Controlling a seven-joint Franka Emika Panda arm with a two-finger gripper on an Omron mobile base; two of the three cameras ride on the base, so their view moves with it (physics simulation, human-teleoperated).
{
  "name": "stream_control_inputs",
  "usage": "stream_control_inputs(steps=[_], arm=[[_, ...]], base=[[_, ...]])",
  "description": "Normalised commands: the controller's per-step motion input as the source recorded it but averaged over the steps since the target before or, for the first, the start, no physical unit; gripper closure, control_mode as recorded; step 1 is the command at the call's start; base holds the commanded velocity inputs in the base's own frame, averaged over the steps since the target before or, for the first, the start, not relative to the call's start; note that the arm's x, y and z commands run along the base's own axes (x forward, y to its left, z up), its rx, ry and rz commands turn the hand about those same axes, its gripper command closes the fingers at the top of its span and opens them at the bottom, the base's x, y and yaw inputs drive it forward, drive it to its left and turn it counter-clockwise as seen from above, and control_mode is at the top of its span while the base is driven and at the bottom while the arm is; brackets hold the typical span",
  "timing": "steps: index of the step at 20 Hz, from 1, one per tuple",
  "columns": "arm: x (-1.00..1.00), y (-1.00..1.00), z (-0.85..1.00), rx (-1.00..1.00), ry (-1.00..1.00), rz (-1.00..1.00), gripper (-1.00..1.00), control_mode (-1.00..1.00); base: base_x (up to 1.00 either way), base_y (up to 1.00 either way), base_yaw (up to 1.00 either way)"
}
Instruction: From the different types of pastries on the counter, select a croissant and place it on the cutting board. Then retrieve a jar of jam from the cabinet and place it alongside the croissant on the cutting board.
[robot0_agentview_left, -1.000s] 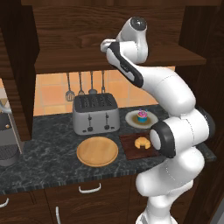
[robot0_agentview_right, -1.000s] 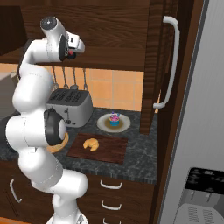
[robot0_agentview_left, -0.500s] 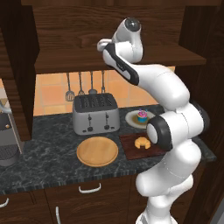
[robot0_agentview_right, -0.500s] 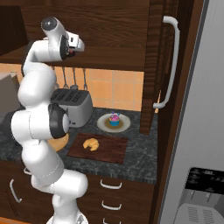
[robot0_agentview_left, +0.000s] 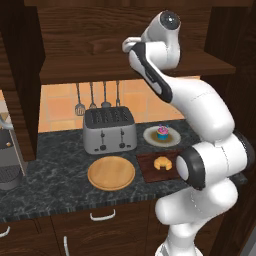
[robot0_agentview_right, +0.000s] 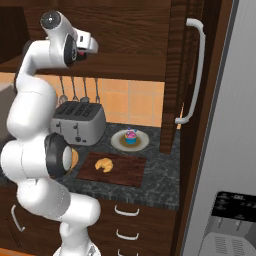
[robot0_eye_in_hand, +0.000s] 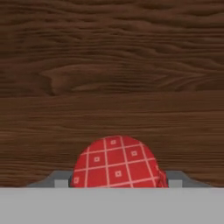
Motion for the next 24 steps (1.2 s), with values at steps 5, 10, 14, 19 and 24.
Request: stream_control_inputs(steps=[5, 10, 14, 19, 24], arm=[[-1.0, -0.54, 0.01, 0.0, -0.09, 0.0, 1.0, -1.0], [-1.0, -0.43, -0.06, 0.0, -0.05, 0.0, 1.0, -1.0], [-1.0, -0.31, 0.0, 0.0, -0.04, 0.0, 1.0, -1.0], [-1.0, -0.22, -0.01, 0.0, -0.04, 0.0, 1.0, -1.0], [-1.0, -0.19, -0.28, 0.0, -0.01, 0.0, 1.0, -1.0]], base=[[0.0, 0.0, 0.0], [0.0, 0.0, 0.0], [0.0, 0.0, 0.0], [0.0, 0.0, 0.0], [0.0, 0.0, 0.0]])
